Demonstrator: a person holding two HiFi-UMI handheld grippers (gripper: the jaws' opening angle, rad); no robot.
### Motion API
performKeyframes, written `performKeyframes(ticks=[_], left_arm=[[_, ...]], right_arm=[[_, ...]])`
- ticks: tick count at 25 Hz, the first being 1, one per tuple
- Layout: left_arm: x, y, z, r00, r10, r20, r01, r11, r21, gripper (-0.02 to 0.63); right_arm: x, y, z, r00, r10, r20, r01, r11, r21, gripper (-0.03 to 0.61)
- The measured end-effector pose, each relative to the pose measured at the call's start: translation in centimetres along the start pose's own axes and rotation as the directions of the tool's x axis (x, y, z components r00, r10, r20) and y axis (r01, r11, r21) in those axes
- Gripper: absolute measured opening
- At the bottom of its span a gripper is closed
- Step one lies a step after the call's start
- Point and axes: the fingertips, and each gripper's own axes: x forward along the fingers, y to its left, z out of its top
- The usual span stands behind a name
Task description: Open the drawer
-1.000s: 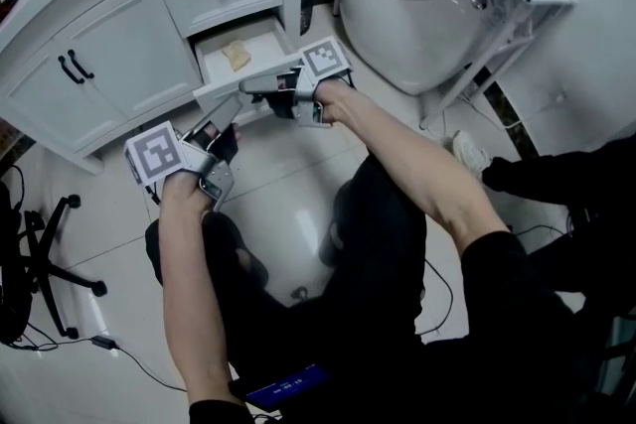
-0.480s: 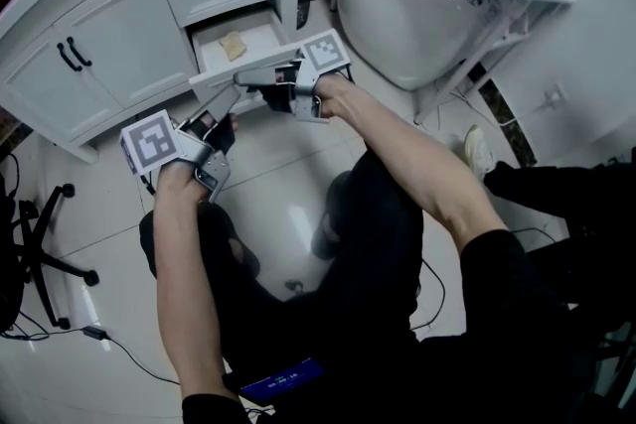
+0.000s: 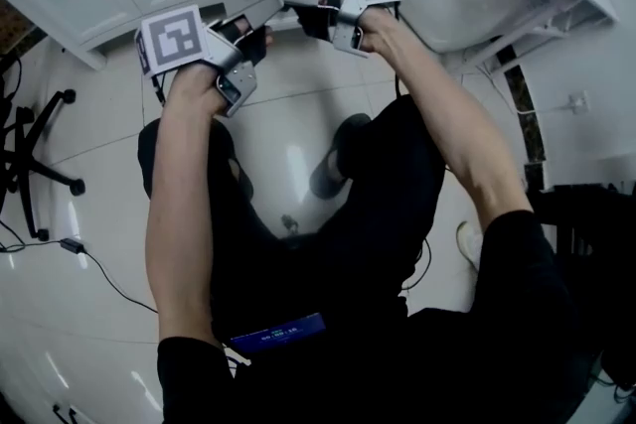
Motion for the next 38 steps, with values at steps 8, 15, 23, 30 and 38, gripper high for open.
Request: performKeyframes(ticks=[8, 15, 23, 30, 38], left_arm=[[0.1, -1.9, 0.3, 0.999, -0.032, 0.001, 0.032, 0.999, -0.002, -0.009], [0.1, -3.0, 0.9, 0.998, -0.063, -0.007, 0.063, 0.993, 0.095, -0.009], [-0.2, -2.2, 0.3, 0.999, -0.04, 0.006, 0.04, 0.999, 0.035, -0.009], [-0.1, -2.3, 0.3, 0.999, -0.044, 0.0, 0.044, 0.999, 0.031, -0.009], [-0.8, -2.0, 0.5, 0.999, -0.035, 0.002, 0.035, 0.999, 0.038, -0.009]], right_arm=[[0.9, 1.3, -0.4, 1.0, -0.003, -0.031, 0.003, 1.0, 0.007, 0.155], [1.0, 3.0, -0.4, 0.998, 0.02, -0.059, -0.022, 0.999, -0.03, 0.155], [-0.3, 2.1, -0.2, 0.999, -0.001, -0.032, -0.001, 0.999, -0.051, 0.155], [-0.6, 1.6, -0.2, 0.999, -0.033, -0.032, 0.031, 0.998, -0.061, 0.151], [-0.3, 1.5, -0.4, 0.998, -0.045, -0.04, 0.041, 0.996, -0.085, 0.135]])
